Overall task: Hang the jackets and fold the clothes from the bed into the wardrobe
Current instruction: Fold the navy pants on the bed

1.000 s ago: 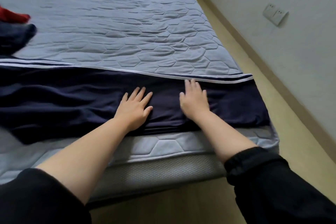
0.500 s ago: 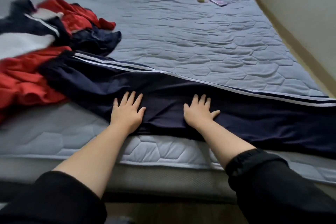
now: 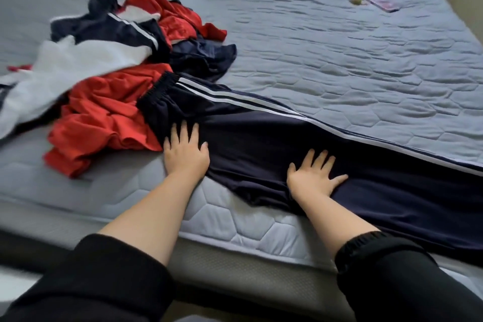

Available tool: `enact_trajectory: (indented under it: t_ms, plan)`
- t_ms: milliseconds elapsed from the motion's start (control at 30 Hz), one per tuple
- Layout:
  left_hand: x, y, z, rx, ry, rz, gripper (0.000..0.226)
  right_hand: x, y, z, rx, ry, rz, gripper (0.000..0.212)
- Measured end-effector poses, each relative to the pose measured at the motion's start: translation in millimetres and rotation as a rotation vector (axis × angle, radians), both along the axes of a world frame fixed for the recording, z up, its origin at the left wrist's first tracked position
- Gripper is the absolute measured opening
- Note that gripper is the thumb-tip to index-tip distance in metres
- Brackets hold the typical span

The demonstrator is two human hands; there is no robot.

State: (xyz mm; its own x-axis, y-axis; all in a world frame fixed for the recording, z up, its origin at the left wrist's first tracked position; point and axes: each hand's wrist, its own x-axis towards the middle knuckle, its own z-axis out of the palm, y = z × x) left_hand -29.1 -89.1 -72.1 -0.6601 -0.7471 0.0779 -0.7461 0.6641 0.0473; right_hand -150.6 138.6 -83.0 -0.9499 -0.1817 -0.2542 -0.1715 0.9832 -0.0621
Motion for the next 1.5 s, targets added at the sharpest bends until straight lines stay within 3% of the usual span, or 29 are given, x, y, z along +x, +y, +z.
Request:
enact_trajectory:
  t_ms: [167, 233, 367, 500, 633, 733, 833, 1033, 1200, 1267, 1367, 1500]
  plan:
    - [-6, -15, 32, -0.099, 0.293, -0.064, 0.036, 3, -8, 8, 0.031, 0.080, 0.117, 0.065]
    - [-12, -34, 46, -0.185, 0.368, -0.096, 0.040, 2, -13, 10, -0.046, 0.119, 0.248, 0.066]
    - [-30, -77, 70, -0.139, 0.186, -0.048, 0.064, -9, -50, 19, -0.229, 0.099, 0.548, 0.070]
    - [-50, -97, 85, -0.044, 0.139, 0.068, 0.060, -13, -81, 6, -0.150, -0.156, 0.498, 0.082]
    - [-60, -120, 90, 0.220, 0.181, 0.241, 0.078, -19, -83, -4, -0.101, -0.198, 0.495, 0.086]
    - [-56, -139, 81, 0.395, 0.106, 0.216, 0.086, -22, -85, -8, -0.077, -0.210, 0.492, 0.087]
    - [-52, -148, 80, 0.468, 0.171, 0.219, 0.083, -25, -86, -14, -0.079, -0.201, 0.496, 0.087]
    - [-52, -147, 96, 0.252, 0.234, 0.227, 0.063, -29, -90, -18, -0.089, -0.190, 0.495, 0.088]
    - [-46, -143, 121, 0.418, 0.142, -0.019, 0.049, -31, -88, -10, -0.136, -0.236, 0.485, 0.088]
    - [-44, -135, 136, 0.424, 0.123, -0.079, 0.054, -34, -88, 1, -0.194, -0.302, 0.476, 0.087]
    - [-53, -104, 157, 0.282, 0.102, -0.121, 0.060, -36, -78, 20, -0.354, -0.374, 0.469, 0.077]
    - [-76, -34, 177, 0.216, 0.098, -0.192, 0.059, -40, -41, 44, -0.876, -0.604, 0.192, 0.050]
